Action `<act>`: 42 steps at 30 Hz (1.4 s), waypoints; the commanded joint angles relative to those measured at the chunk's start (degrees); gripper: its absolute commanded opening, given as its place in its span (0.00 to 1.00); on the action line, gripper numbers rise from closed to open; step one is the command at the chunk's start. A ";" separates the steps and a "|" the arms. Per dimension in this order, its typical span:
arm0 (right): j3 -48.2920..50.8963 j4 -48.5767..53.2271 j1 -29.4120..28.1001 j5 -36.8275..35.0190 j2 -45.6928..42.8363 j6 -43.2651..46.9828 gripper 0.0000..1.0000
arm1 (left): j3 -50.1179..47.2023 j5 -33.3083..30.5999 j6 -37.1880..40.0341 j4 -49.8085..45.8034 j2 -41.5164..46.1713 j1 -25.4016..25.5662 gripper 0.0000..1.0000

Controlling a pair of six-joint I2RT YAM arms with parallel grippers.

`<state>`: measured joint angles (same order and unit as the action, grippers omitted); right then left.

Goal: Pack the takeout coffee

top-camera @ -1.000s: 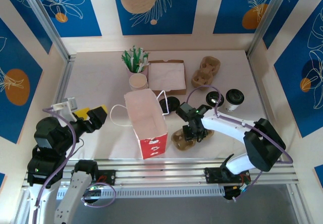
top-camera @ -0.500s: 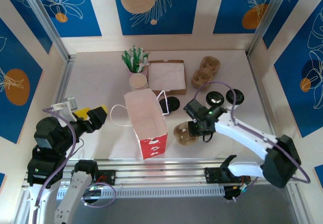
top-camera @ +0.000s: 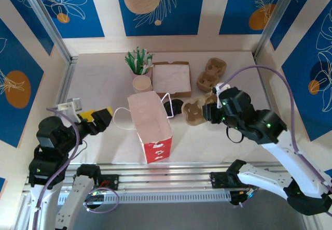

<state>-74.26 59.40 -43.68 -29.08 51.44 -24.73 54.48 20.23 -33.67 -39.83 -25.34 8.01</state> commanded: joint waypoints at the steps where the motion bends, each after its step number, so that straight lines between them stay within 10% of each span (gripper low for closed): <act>1: -4.15 -1.63 -2.19 -3.66 -0.03 6.83 0.40 | 2.01 3.98 -2.45 1.68 -0.15 0.51 1.00; 19: -17.24 -15.22 -29.97 -14.71 10.60 41.97 0.44 | 1.43 14.42 -5.95 0.94 -1.87 0.47 0.71; 42: -26.46 -2.14 -26.32 4.88 24.07 49.84 0.43 | -3.33 19.83 -11.93 9.32 -2.87 0.51 0.36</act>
<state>-98.63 53.30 -71.72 -27.16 74.43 24.58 51.48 38.37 -45.19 -32.47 -27.94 8.05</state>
